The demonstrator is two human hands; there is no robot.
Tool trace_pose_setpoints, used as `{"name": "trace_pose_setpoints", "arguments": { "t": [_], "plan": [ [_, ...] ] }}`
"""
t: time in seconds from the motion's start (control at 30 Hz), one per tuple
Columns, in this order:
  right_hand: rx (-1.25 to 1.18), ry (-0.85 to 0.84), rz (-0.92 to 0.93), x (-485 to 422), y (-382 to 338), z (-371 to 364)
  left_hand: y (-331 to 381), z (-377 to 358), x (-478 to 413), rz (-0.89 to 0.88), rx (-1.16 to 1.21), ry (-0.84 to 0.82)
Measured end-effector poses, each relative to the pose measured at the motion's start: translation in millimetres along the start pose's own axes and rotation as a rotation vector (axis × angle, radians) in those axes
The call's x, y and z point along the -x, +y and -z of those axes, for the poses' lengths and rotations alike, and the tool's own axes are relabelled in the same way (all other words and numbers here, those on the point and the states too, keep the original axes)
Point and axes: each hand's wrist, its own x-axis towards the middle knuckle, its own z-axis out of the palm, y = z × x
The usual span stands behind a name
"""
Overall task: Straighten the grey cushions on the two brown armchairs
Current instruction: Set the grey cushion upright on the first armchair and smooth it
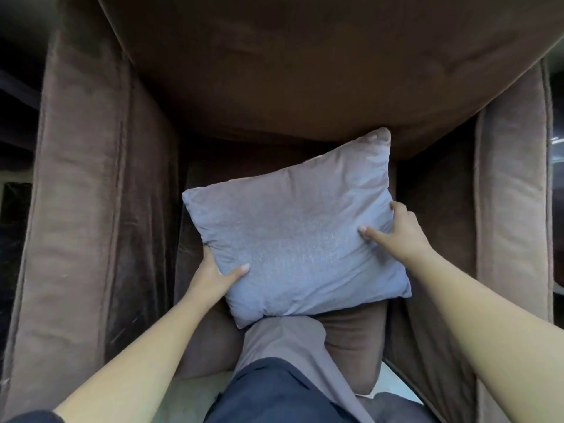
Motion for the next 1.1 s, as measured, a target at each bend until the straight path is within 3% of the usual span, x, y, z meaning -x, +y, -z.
{"name": "trace_pose_setpoints", "arguments": {
  "t": [0.3, 0.4, 0.77, 1.1],
  "plan": [
    [-0.324, -0.086, -0.070, -17, 8, 0, 3, -9, 5, 0.081, 0.417, -0.013],
    [-0.392, -0.028, -0.089, -6, 7, -3, 13, -5, 6, 0.081, 0.481, -0.013],
    [-0.586, 0.067, -0.060, 37, -10, 16, 79, 39, 13, -0.165, 0.351, 0.097],
    [-0.743, 0.178, 0.077, 26, -34, 41, 125, 76, -3, -0.352, 0.275, 0.209]
  ]
}}
